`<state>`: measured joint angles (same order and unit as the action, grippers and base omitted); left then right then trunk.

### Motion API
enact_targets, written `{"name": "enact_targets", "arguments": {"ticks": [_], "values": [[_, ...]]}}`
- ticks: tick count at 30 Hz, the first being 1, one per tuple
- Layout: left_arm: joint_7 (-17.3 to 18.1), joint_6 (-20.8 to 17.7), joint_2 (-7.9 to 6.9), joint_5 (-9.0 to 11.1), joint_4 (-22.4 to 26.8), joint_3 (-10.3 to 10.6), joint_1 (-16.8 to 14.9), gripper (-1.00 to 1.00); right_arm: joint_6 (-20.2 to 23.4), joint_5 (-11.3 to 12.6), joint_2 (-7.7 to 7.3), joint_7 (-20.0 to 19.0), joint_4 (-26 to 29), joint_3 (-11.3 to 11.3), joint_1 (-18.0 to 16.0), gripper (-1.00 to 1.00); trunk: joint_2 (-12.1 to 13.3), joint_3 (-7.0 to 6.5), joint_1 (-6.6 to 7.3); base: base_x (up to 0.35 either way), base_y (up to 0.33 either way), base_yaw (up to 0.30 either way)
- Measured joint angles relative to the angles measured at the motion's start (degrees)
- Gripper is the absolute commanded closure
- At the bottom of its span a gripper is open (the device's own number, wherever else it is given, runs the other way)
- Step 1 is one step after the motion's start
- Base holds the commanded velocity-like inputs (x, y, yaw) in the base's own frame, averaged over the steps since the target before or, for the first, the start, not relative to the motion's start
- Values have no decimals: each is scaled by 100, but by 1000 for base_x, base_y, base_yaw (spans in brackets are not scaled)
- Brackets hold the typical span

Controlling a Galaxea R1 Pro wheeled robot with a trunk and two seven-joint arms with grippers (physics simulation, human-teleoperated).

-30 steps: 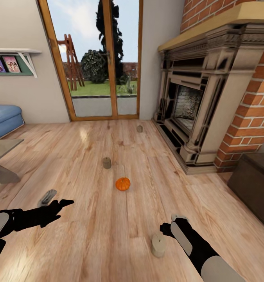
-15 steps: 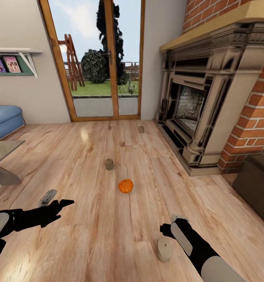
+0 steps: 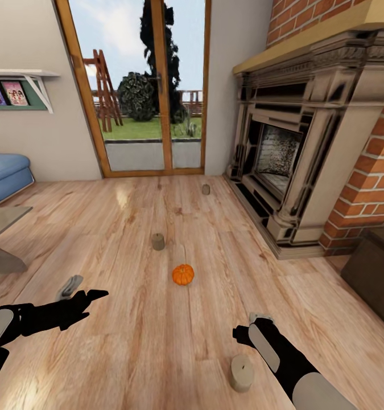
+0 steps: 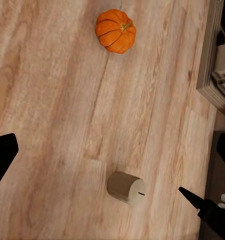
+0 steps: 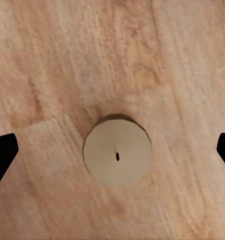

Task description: Place each of the two pumpkins and all three candles from the living room inside a cabinet in the living room (use any cabinet), then make sure every cabinet is closed, and position the cauldron so it is next to a table in the living room.

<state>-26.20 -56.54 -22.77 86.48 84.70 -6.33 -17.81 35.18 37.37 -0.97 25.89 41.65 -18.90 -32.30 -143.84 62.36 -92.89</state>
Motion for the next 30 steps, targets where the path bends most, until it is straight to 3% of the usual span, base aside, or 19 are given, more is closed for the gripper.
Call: {"name": "enact_targets", "arguments": {"ticks": [2, 4, 6, 10, 12, 15, 18, 20, 23, 26, 30], "values": [[45, -1, 0, 64, 7, -3, 0, -100, -6, 0, 0, 0, 0, 0, 0, -100, 0, 0, 0, 9, 0, 0], [169, -26, -8, 380, 3, -3, 0, -100, -9, 0, 0, 0, 0, 0, 0, -100, 0, 0, 0, 3, 0, 0], [277, -51, -65, 909, 0, 13, 1, -100, -10, 0, 0, -19, 0, 0, 0, -100, 0, 0, 0, 1, 0, 0], [346, -75, -406, 2055, 20, 220, 29, -100, -11, -2, 0, -257, -4, -1, 0, -100, 0, 0, 0, 0, 0, 0], [354, -78, -503, 2630, 37, 352, 43, -100, -10, -1, 0, -372, -7, -1, 0, -100, 0, 0, 0, 0, 0, 0], [364, -84, -546, 3189, 43, 604, 50, -100, -5, -4, 0, -434, -8, -1, 0, -100, 0, 0, 0, 0, 0, 0], [488, -94, -555, 3439, 50, 805, 52, -100, -4, -7, 0, -449, -14, -1, 0, -100, 0, 0, 0, 0, 0, 0], [780, -92, -562, 3540, 59, 880, 53, -100, -7, -7, 0, -453, -19, -1, 0, -100, 0, 0, 0, 0, 0, 0], [1153, -93, -566, 3579, 102, 1005, 53, -100, -14, -8, 0, -455, -24, -1, 0, -100, 0, 0, 0, 0, 0, 0], [1391, -92, -567, 3583, 133, 1371, 53, -100, -19, -9, 0, -456, -22, -1, 0, -100, 0, 0, 0, 0, 0, 0], [1432, -92, -576, 3576, 139, 1437, 53, -100, -19, -14, 0, -456, -20, -1, 0, -100, -5, 88, -11, 0, 0, 0]]}}
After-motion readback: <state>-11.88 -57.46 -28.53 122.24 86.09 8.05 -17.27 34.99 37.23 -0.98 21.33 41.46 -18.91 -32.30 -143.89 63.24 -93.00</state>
